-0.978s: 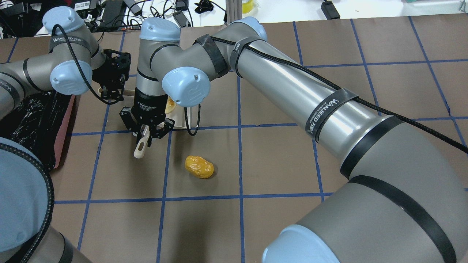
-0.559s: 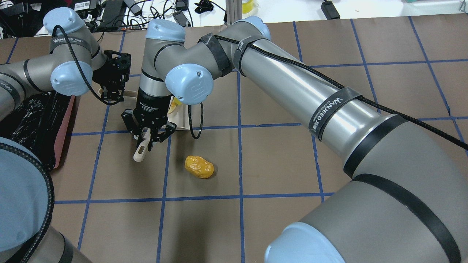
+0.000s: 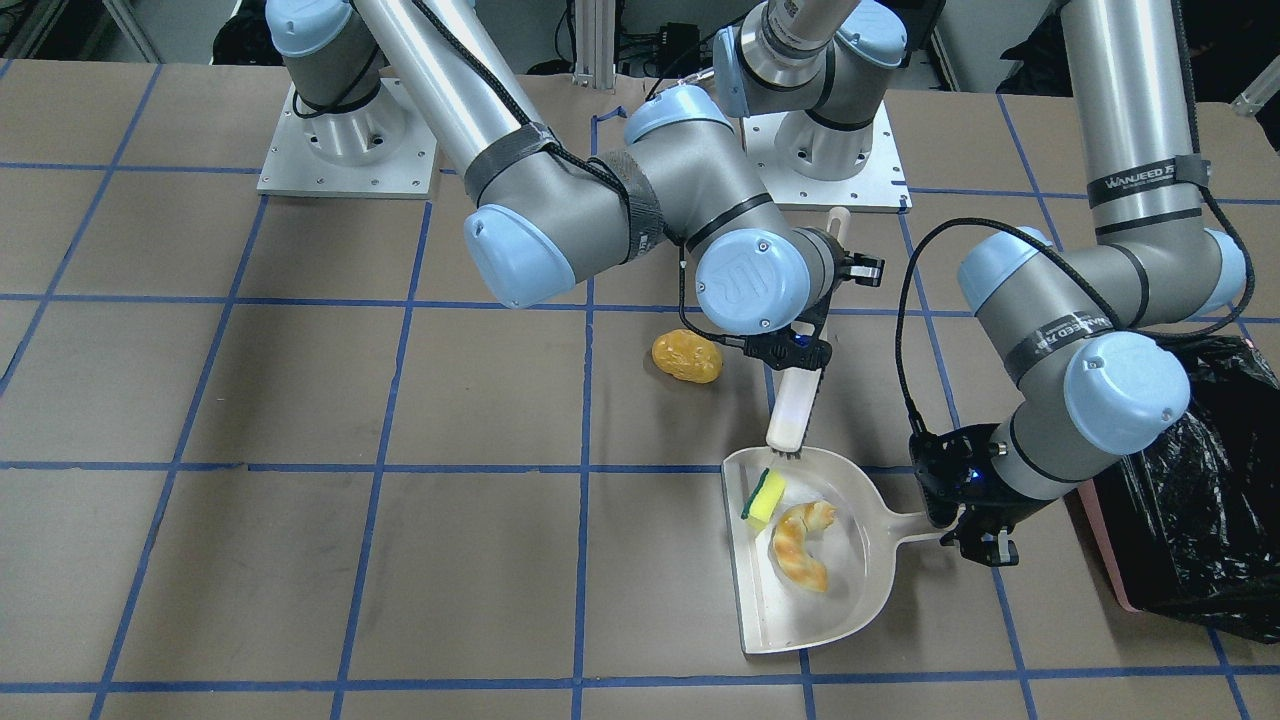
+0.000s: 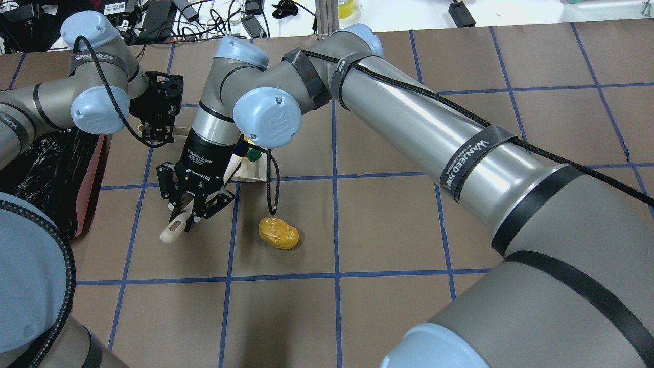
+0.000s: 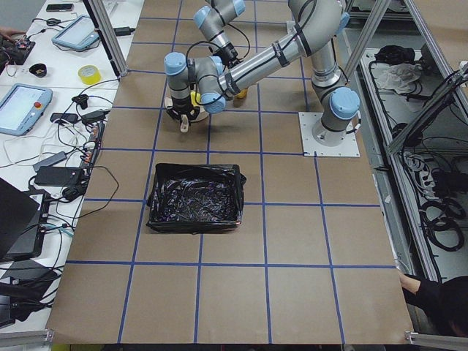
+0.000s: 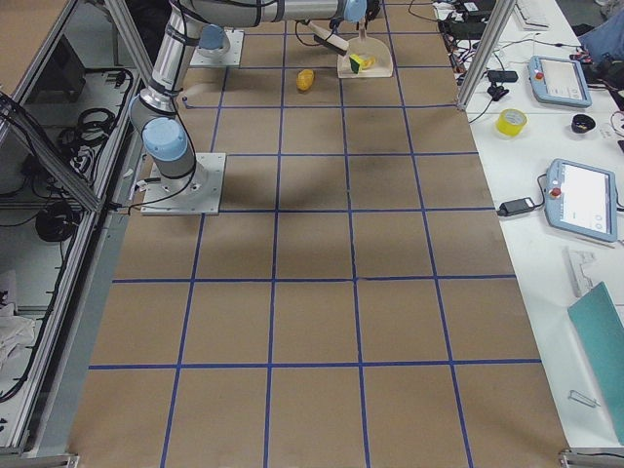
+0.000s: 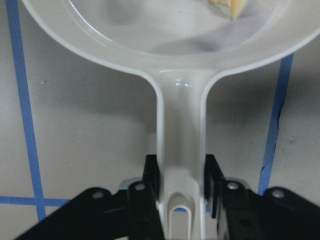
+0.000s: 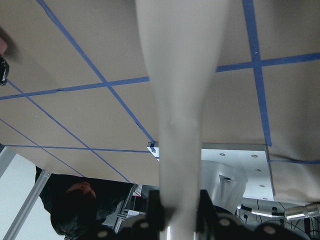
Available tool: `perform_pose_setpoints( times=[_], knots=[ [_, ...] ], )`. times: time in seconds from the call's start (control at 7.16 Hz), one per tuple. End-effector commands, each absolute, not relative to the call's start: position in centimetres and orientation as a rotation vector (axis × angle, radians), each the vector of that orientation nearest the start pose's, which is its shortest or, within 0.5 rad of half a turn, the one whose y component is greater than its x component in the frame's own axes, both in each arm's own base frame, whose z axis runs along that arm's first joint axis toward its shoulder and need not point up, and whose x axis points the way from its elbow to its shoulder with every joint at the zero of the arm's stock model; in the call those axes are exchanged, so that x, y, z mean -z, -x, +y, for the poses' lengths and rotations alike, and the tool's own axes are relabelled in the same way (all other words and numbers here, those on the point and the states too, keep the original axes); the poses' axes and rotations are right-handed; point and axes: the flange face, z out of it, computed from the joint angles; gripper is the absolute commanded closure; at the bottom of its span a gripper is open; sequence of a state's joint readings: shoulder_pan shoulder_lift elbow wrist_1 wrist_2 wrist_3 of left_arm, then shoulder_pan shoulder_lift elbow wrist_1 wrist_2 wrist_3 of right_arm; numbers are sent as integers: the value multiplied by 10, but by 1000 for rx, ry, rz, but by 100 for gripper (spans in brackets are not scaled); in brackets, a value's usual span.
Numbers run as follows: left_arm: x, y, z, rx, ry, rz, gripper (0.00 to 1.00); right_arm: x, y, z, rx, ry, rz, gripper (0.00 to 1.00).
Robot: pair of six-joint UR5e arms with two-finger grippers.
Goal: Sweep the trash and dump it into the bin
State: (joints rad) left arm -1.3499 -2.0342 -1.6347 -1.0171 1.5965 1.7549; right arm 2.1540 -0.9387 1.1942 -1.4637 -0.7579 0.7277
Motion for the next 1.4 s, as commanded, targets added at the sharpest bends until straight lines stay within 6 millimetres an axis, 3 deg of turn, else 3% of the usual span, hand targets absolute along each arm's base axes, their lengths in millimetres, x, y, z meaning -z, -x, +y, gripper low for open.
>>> perform_pose_setpoints(
  times=[0.0,0.14,0.56,0.7,0.98,1.26],
  knots=[
    [-249,-11,-645,-8,-2154,2236,100,-312,-565,-429,-1073,-339,2511,100],
    [-249,-11,-645,-8,-2154,2236,100,-311,-578,-411,-1084,-302,2523,100],
    [-248,-11,-644,-10,-2155,2237,100,-314,-590,-392,-1102,-274,2517,100],
    [-248,-11,-644,-11,-2155,2239,100,-312,-588,-398,-1086,-271,2530,100],
    [-249,-10,-644,-8,-2156,2237,100,-308,-558,-432,-1008,-293,2601,100],
    [-248,-10,-642,-10,-2158,2239,100,-307,-544,-459,-945,-299,2576,100]
  ],
)
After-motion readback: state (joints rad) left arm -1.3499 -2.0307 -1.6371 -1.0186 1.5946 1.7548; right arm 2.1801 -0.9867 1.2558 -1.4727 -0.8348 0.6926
